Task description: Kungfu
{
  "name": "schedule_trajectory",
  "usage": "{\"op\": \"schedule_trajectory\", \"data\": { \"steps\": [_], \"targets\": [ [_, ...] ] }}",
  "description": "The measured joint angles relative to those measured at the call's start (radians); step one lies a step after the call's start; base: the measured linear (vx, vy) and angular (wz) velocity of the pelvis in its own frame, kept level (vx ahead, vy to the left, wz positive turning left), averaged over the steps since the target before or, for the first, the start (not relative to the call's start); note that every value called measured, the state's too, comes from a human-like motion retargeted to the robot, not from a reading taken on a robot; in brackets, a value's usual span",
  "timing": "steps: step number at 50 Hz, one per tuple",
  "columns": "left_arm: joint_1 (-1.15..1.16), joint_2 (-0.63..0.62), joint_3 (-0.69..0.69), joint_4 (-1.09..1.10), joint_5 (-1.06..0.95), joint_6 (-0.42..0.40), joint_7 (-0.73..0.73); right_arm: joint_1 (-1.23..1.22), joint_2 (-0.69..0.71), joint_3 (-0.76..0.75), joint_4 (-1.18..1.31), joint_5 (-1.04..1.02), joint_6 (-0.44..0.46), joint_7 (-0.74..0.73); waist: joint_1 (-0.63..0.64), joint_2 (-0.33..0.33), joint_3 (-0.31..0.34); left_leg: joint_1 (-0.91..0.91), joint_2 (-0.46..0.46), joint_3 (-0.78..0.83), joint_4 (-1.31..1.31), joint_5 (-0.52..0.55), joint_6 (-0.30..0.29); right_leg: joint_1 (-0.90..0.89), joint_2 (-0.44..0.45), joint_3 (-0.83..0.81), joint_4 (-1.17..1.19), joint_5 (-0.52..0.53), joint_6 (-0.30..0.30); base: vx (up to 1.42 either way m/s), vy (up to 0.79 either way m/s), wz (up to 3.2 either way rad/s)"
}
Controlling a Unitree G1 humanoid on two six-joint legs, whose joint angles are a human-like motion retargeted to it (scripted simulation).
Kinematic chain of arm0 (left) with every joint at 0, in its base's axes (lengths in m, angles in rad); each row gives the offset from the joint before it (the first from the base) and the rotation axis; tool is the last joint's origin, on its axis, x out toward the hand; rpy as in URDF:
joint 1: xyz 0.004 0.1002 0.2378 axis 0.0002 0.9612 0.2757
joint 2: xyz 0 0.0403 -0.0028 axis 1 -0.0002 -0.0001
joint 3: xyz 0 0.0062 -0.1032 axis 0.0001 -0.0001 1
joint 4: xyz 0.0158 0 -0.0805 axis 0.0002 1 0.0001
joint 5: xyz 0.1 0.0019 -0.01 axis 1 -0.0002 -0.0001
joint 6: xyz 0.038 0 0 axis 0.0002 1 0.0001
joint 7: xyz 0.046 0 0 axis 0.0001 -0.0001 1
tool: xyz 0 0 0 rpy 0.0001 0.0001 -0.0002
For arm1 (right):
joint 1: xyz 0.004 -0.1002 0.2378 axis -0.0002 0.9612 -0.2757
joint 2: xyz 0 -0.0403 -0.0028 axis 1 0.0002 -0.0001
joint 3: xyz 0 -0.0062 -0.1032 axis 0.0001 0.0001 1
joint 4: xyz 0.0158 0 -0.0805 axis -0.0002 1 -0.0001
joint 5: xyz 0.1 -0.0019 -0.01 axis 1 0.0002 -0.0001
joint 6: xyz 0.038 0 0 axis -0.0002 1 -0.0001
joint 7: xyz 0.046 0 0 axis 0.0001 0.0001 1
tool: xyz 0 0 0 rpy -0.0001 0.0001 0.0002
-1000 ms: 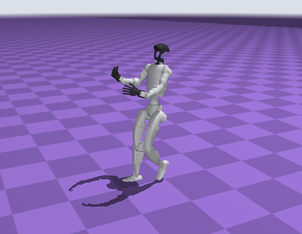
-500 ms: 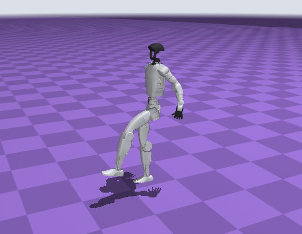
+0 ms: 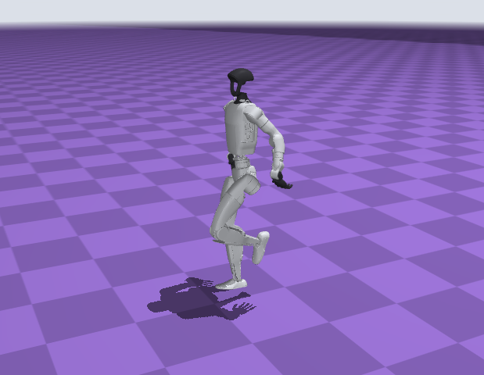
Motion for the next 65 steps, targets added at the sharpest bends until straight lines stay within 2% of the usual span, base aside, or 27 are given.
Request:
{"op": "schedule_trajectory", "data": {
  "steps": [2,5,7,10,14,17,20,22,25,28,30,32,34,35,37,38,40,44,47,50,54,57,59,60,62,63,65],
  "targets": [
    [-0.008,-0.007,0.046,-0.101,0.142,0.025,0.066,0.0,0.012,-0.019,0.007,-0.005,0.0,-0.004,0.007,0.014,0.001,-0.016,-0.002,-0.01,-0.027,-0.015,-0.001,0.001,0.0,0.004,-0.002,0.005,0.009,0.12,0.09,-0.25],
    [-0.049,-0.01,0.12,-0.236,0.314,0.073,0.25,-0.007,0.031,-0.053,0.053,0.003,0.015,-0.039,0.02,0.037,0.001,-0.046,-0.02,-0.05,-0.13,-0.025,-0.034,0.009,0.004,0.015,-0.002,0.006,0.02,0.12,0.1,-0.35],
    [-0.111,0.004,0.174,-0.288,0.312,0.117,0.326,-0.019,0.043,-0.08,0.107,0.005,0.039,-0.066,0.033,0.048,0.0,-0.058,0.001,-0.069,-0.232,-0.038,-0.042,0.017,0.012,0.03,-0.002,0.006,0.021,0.14,0.05,-0.42],
    [-0.24,0.04,0.237,-0.344,0.161,0.186,0.345,-0.054,0.051,-0.124,0.197,-0.022,0.134,-0.143,0.05,0.068,0.007,-0.068,0.031,-0.101,-0.418,-0.029,-0.057,0.036,0.034,0.061,-0.002,0.012,0.016,0.12,0.05,-0.47],
    [-0.463,0.079,0.244,-0.414,-0.13,0.205,0.383,-0.103,0.062,-0.193,0.25,-0.014,0.248,-0.327,0.054,0.098,0.021,-0.052,0.06,-0.156,-0.722,0.02,-0.101,0.068,0.071,0.109,0.003,0.014,-0.004,0.11,0.05,-0.49],
    [-0.635,0.073,0.192,-0.465,-0.348,0.166,0.477,-0.156,0.084,-0.249,0.229,0.135,0.235,-0.445,0.042,0.124,0.03,-0.022,0.078,-0.211,-0.974,0.105,-0.163,0.087,0.104,0.15,0.01,0.012,-0.018,0.17,0.05,-0.67],
    [-0.784,0.012,0.097,-0.497,-0.529,0.111,0.661,-0.254,0.099,-0.291,0.202,0.375,0.173,-0.524,0.03,0.155,0.04,0.03,0.098,-0.267,-1.232,0.22,-0.255,0.092,0.127,0.2,0.023,-0.003,-0.021,0.12,0.2,-1.14],
    [-0.848,-0.049,0.025,-0.515,-0.635,0.049,0.774,-0.346,0.09,-0.294,0.181,0.556,0.142,-0.54,0.025,0.171,0.054,0.066,0.081,-0.293,-1.373,0.268,-0.256,0.076,0.101,0.251,0.053,-0.03,-0.008,0.1,0.5,-1.78],
    [-0.907,-0.144,-0.075,-0.521,-0.788,-0.064,0.89,-0.507,0.085,-0.265,0.15,0.826,0.11,-0.496,0.038,0.193,0.092,0.128,0.077,-0.429,-1.501,0.3,-0.256,0.036,0.091,0.381,0.119,-0.068,-0.024,0.23,0.53,-2.65],
    [-0.935,-0.226,-0.171,-0.483,-0.964,-0.166,0.875,-0.669,0.115,-0.177,0.133,1.066,0.101,-0.427,0.045,0.201,0.134,0.202,0.075,-0.558,-1.546,0.336,-0.256,-0.044,0.085,0.536,0.226,-0.118,-0.031,0.24,0.63,-3.18],
    [-0.956,-0.267,-0.224,-0.435,-1.113,-0.214,0.762,-0.771,0.138,-0.09,0.14,1.209,0.106,-0.399,0.041,0.206,0.159,0.24,0.039,-0.586,-1.542,0.251,-0.256,-0.113,0.075,0.643,0.303,-0.166,-0.011,0.07,0.69,-3.1],
    [-0.963,-0.312,-0.257,-0.358,-1.224,-0.205,0.621,-0.837,0.178,0.007,0.166,1.284,0.133,-0.38,0.004,0.213,0.162,0.231,0.089,-0.596,-1.493,0.012,-0.247,-0.194,0.119,0.673,0.364,-0.173,-0.015,0.06,0.35,-2.42],
    [-0.965,-0.342,-0.282,-0.267,-1.269,-0.186,0.521,-0.879,0.219,0.094,0.203,1.299,0.174,-0.335,-0.05,0.248,0.166,0.163,0.187,-0.541,-1.403,-0.183,-0.197,-0.275,0.172,0.644,0.402,-0.146,-0.008,0.0,0.38,-1.75],
    [-0.966,-0.355,-0.299,-0.224,-1.275,-0.184,0.497,-0.896,0.229,0.13,0.226,1.29,0.199,-0.304,-0.083,0.264,0.177,0.136,0.212,-0.495,-1.354,-0.233,-0.176,-0.307,0.169,0.625,0.419,-0.132,0.011,-0.2,0.65,-1.22],
    [-1.022,-0.37,-0.323,-0.131,-1.256,-0.206,0.475,-0.96,0.229,0.147,0.293,1.218,0.258,-0.226,-0.117,0.278,0.235,0.038,0.147,-0.565,-1.223,-0.289,-0.169,-0.386,0.155,0.569,0.456,-0.085,0.038,-0.47,0.76,-1.16],
    [-1.055,-0.373,-0.333,-0.082,-1.24,-0.213,0.462,-0.994,0.234,0.14,0.333,1.169,0.288,-0.198,-0.106,0.266,0.261,0.003,0.149,-0.505,-1.183,-0.313,-0.148,-0.425,0.136,0.547,0.468,-0.066,0.064,-0.43,0.78,-1.27],
    [-1.088,-0.386,-0.349,0.013,-1.183,-0.21,0.412,-1.025,0.24,0.13,0.391,1.115,0.309,-0.164,-0.101,0.271,0.292,-0.039,0.171,-0.454,-1.118,-0.363,-0.124,-0.479,0.091,0.423,0.47,-0.032,0.073,-0.25,0.59,-1.03],
    [-1.068,-0.433,-0.372,0.101,-1.081,-0.213,0.368,-1.014,0.214,0.203,0.393,1.089,0.245,-0.136,-0.055,0.213,0.302,-0.099,0.152,-0.383,-1.008,-0.419,-0.089,-0.541,0.047,0.418,0.439,0.025,0.109,-0.04,0.36,-1.02],
    [-1.068,-0.429,-0.393,0.104,-1.104,-0.224,0.392,-1.001,0.189,0.235,0.361,1.009,0.182,-0.092,-0.058,0.245,0.308,-0.12,0.19,-0.412,-0.957,-0.447,-0.086,-0.522,0.069,0.356,0.39,0.073,0.12,-0.02,0.24,-0.39],
    [-1.094,-0.411,-0.392,0.1,-1.157,-0.198,0.389,-1.0,0.155,0.254,0.339,0.957,0.097,-0.09,-0.049,0.257,0.292,-0.115,0.222,-0.42,-0.923,-0.476,-0.09,-0.478,0.086,0.324,0.334,0.12,0.12,0.06,0.29,-0.35],
    [-1.158,-0.39,-0.343,0.081,-1.22,-0.086,0.359,-1.017,0.09,0.3,0.279,0.935,-0.085,-0.116,-0.034,0.242,0.249,-0.053,0.21,-0.402,-0.938,-0.49,-0.077,-0.393,0.061,0.315,0.258,0.181,0.12,0.13,0.31,-0.08],
    [-1.206,-0.359,-0.257,0.055,-1.193,0.052,0.398,-1.052,0.004,0.35,0.19,0.898,-0.272,-0.131,-0.045,0.21,0.207,0.024,0.174,-0.375,-0.987,-0.479,-0.043,-0.325,0.02,0.285,0.219,0.244,0.12,0.18,0.29,0.08],
    [-1.217,-0.334,-0.19,0.05,-1.119,0.148,0.465,-1.094,-0.059,0.383,0.116,0.892,-0.353,-0.137,-0.057,0.191,0.174,0.093,0.163,-0.359,-1.04,-0.463,-0.023,-0.28,0.0,0.216,0.205,0.315,0.12,0.29,0.15,-0.1],
    [-1.217,-0.319,-0.156,0.051,-1.083,0.186,0.5,-1.119,-0.088,0.399,0.077,0.9,-0.378,-0.137,-0.061,0.184,0.157,0.129,0.163,-0.352,-1.07,-0.453,-0.013,-0.26,-0.008,0.162,0.202,0.361,0.12,0.28,0.08,-0.52],
    [-1.2,-0.275,-0.102,0.066,-1.055,0.199,0.556,-1.195,-0.143,0.421,-0.002,0.972,-0.38,-0.132,-0.052,0.175,0.12,0.201,0.175,-0.318,-1.143,-0.424,0.012,-0.253,-0.03,-0.013,0.226,0.461,0.12,0.2,0.19,-0.8],
    [-1.182,-0.259,-0.084,0.084,-1.044,0.194,0.582,-1.244,-0.176,0.43,-0.045,1.03,-0.368,-0.131,-0.054,0.164,0.102,0.243,0.153,-0.289,-1.193,-0.404,0.04,-0.256,-0.072,-0.1,0.257,0.497,0.12,0.22,0.28,-0.71],
    [-1.128,-0.243,-0.083,0.132,-1.011,0.185,0.62,-1.361,-0.239,0.431,-0.131,1.149,-0.343,-0.143,-0.062,0.157,0.069,0.323,0.136,-0.258,-1.306,-0.352,0.075,-0.272,-0.07,-0.185,0.348,0.515,0.12,0.21,0.12,-0.6]
  ]
}}
